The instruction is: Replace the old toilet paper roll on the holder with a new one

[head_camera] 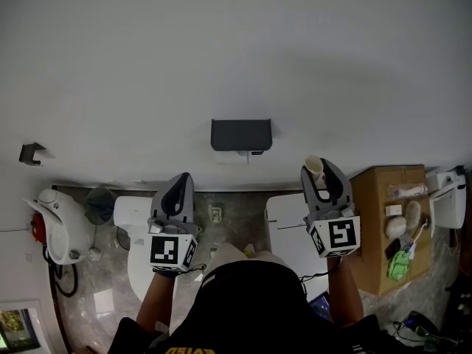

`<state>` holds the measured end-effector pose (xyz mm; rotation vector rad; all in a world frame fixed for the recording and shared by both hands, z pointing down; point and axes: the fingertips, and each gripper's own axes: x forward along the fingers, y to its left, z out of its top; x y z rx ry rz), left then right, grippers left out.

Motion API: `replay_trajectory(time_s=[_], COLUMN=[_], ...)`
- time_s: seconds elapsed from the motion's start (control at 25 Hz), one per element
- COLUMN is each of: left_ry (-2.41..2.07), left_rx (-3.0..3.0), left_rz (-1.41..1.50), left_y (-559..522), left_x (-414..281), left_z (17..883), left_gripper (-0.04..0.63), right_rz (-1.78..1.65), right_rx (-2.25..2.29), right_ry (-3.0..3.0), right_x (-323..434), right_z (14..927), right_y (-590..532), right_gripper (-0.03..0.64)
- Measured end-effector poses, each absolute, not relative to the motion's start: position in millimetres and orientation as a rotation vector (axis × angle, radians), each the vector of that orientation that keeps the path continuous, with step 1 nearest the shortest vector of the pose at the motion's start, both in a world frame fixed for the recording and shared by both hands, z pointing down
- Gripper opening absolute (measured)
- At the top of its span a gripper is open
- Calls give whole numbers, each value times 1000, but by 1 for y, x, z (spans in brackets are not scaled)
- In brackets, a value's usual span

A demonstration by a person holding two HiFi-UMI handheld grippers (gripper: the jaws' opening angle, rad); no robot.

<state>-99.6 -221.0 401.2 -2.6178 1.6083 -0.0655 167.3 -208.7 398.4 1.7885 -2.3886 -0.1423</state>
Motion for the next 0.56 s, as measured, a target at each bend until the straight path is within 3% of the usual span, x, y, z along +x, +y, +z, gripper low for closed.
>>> replay_trajectory(time_s=[0.56], left_ry=[1661], left_rx=[-2526], left_rz=[-141], left_y=[-216], left_x=[-109], left_z=[417], left_gripper=[11], right_rz=[-413], right_rx=[1416], right_ry=[-2441], right_x=[131], right_z=[379], right_y=[-245], right_gripper=[164])
